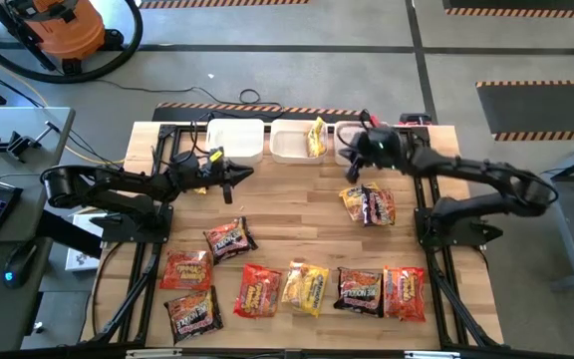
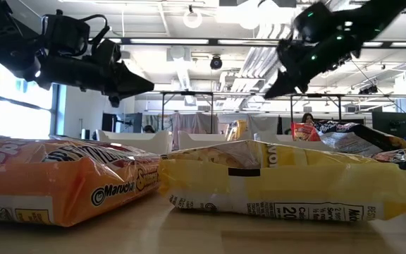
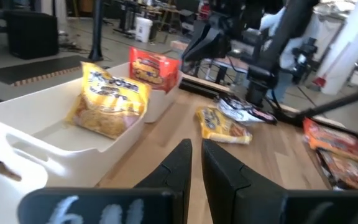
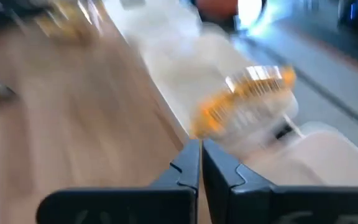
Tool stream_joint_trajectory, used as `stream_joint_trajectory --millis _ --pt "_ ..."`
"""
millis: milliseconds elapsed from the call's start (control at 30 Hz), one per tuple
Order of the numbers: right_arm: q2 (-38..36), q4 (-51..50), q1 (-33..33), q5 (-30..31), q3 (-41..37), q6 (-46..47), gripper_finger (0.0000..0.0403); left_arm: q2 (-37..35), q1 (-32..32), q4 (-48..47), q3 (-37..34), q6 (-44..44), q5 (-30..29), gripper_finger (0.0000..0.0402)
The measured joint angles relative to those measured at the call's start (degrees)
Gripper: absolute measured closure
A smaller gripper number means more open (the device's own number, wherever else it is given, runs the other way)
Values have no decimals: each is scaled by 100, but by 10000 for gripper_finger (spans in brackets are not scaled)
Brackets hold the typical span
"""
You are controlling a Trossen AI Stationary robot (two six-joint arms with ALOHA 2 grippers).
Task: Sort Maruchan noodles
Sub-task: Put the black noodle into the left white bin
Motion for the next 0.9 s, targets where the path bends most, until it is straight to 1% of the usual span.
stream_joint_trajectory --millis 100,200,300,400,500,667,767,900 --pt "-254 1320 479 189 -618 218 403 0 -143 -173 36 226 189 374" --pt "-299 2528 875 413 -1095 230 403 0 -377 -455 199 370 495 374" --pt "-274 3321 1150 666 -1403 221 403 -2 -757 -1039 485 400 587 374" --pt "-274 3402 1285 803 -1503 186 403 -2 -1205 -2101 850 400 415 374" --pt "-274 3248 1328 831 -1506 118 403 -2 -1745 -3623 1289 387 10 374" --pt "-270 3150 1346 836 -1506 19 403 -2 -2861 -6466 2228 45 -1372 370" --pt "-270 3149 1346 834 -1506 -27 403 -2 -3600 -7612 2803 -609 -1852 358" --pt "-270 3146 1346 802 -1506 -73 403 2 -4496 -8427 3384 -1960 -1953 330"
